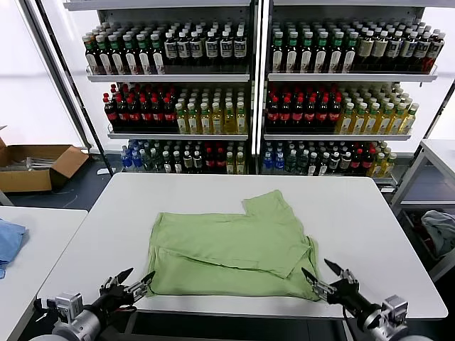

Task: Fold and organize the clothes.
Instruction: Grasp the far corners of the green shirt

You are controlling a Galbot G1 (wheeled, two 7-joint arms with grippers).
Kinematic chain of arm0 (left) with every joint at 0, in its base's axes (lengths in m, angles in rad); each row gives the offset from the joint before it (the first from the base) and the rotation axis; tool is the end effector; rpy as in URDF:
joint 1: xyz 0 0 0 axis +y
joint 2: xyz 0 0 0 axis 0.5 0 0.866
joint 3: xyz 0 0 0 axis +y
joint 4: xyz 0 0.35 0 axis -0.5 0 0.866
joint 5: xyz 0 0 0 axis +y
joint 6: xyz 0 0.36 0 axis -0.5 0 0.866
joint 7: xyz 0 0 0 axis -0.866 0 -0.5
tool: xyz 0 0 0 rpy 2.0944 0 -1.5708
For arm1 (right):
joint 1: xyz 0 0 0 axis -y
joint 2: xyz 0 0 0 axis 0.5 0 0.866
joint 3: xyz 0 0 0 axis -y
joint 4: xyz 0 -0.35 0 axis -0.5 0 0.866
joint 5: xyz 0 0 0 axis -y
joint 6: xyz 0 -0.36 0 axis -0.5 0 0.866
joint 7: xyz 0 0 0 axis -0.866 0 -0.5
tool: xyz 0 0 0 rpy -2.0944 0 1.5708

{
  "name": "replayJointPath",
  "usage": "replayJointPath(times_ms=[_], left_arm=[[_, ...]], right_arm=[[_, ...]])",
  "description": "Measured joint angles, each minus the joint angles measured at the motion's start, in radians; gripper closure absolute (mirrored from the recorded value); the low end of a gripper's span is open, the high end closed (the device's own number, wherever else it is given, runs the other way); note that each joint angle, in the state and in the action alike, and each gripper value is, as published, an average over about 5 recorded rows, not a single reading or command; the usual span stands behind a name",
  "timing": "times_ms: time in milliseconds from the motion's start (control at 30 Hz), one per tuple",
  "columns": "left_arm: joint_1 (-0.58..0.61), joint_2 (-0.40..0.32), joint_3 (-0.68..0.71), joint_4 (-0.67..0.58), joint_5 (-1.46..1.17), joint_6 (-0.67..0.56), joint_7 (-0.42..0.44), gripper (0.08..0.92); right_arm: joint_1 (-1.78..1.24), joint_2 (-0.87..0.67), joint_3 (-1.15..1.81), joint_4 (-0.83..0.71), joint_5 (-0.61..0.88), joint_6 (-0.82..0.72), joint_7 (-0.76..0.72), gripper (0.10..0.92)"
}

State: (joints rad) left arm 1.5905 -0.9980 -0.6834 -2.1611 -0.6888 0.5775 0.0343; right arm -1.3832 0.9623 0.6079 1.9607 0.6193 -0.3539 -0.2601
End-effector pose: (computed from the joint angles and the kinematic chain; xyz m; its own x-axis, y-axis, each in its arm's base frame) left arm 0.2011 0.1211 -0.2382 -0.8226 0.2597 0.5058 0.2221 0.9657 -0.1346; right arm 0.2609 -0.1449 -0.2594 -0.8655 -0.4007 0.3005 -0.3897 0.9157 0.0985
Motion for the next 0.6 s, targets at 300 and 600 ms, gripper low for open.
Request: replayJointPath(times_ms=[300,600], left_arm=[[-0.257,0.057,0.123,0.185,-0.029,-0.001,0.038,0.178],[-0.537,0.057,0.288,0.422,-0.039,-0.006,0.062,0.177]], right_arm=[[0.388,0.028,-0.196,-0.321,-0.014,-0.021,-0.056,0.203],[0.663,0.101,-0.343,-0.610,-0.072,-0.017,-0.101,0.203]])
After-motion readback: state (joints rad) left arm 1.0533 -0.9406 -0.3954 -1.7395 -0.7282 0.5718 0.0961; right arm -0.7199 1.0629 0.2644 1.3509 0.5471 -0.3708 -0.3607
